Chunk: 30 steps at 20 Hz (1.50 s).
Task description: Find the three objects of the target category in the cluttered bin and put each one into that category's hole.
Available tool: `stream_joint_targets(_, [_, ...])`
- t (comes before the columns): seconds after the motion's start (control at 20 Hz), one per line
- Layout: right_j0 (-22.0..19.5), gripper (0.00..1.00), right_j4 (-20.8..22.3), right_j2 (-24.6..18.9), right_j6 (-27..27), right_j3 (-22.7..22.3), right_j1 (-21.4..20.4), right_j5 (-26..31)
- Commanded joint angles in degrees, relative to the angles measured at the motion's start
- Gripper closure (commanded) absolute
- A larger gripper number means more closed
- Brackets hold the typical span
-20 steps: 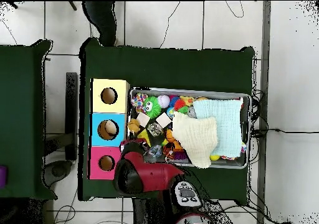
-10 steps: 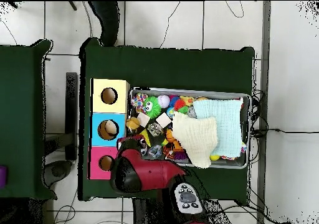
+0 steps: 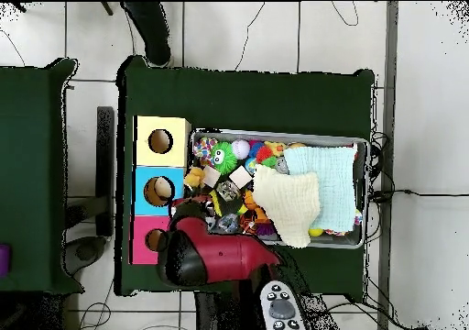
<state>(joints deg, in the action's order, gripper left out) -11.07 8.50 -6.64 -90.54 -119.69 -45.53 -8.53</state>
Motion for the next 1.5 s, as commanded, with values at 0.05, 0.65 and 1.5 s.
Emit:
stream_joint_targets(0.05, [-5.56,1.00,1.78,-6.76,-7.66,-4.92,-6.92,8.64])
stream_joint_targets(0.65, [-10.36,1.00,-0.72,-11.71,-5.13,-7.89,-15.55,17.88])
stream_joint_targets(1.5, [-0.61,1.00,-4.77,-5.18,-10.39,-8.84,-22.12,24.17])
